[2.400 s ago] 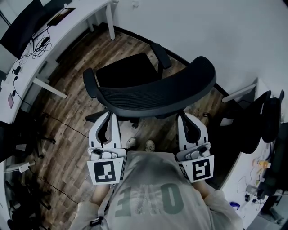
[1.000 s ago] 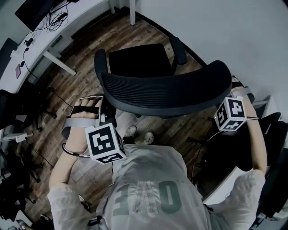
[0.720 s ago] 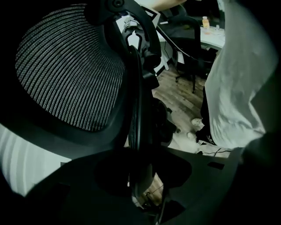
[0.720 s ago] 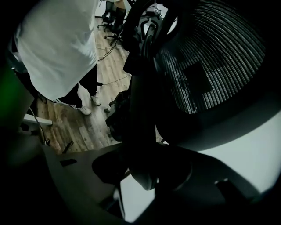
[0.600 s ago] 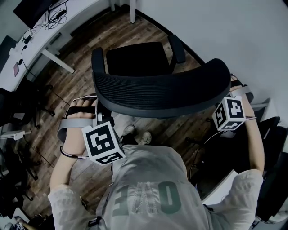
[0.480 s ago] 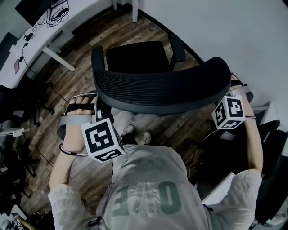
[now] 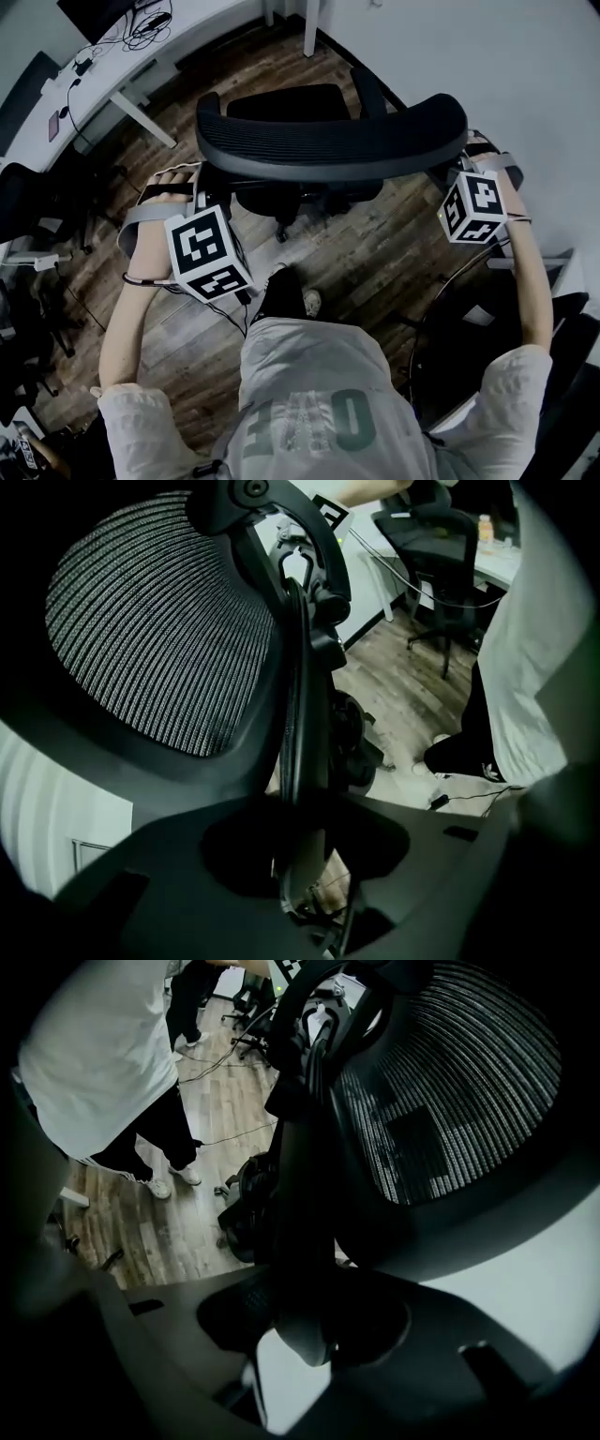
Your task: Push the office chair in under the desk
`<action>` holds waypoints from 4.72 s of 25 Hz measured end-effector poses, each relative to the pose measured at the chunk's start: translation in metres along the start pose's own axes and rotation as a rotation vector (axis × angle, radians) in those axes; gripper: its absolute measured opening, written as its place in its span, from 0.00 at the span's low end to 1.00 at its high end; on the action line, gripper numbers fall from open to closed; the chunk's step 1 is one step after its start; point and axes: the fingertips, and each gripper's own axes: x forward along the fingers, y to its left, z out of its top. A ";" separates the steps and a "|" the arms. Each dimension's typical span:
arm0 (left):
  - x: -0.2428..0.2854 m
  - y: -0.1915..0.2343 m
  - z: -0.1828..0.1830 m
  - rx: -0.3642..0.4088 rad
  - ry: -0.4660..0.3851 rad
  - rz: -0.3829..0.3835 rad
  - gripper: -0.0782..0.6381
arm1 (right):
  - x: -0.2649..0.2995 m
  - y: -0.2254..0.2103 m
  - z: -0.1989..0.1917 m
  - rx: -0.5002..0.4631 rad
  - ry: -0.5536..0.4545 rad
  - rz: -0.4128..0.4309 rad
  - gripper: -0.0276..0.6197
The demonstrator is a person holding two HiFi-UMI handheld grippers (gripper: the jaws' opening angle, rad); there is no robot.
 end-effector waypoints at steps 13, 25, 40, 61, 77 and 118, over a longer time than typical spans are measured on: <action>0.075 0.103 -0.036 -0.042 0.015 -0.015 0.32 | 0.103 -0.121 0.007 -0.045 -0.003 0.012 0.28; 0.154 0.209 -0.062 -0.073 0.015 -0.029 0.31 | 0.210 -0.239 0.005 -0.062 0.000 -0.006 0.28; 0.252 0.332 -0.108 -0.174 0.157 -0.060 0.31 | 0.340 -0.384 0.022 -0.162 -0.124 0.001 0.28; 0.350 0.468 -0.183 -0.301 0.255 -0.033 0.31 | 0.489 -0.552 0.072 -0.268 -0.202 -0.015 0.28; 0.382 0.516 -0.223 -0.345 0.274 -0.023 0.31 | 0.547 -0.619 0.106 -0.289 -0.200 -0.059 0.28; 0.397 0.542 -0.249 -0.342 0.270 0.040 0.32 | 0.579 -0.656 0.132 -0.154 -0.246 -0.115 0.33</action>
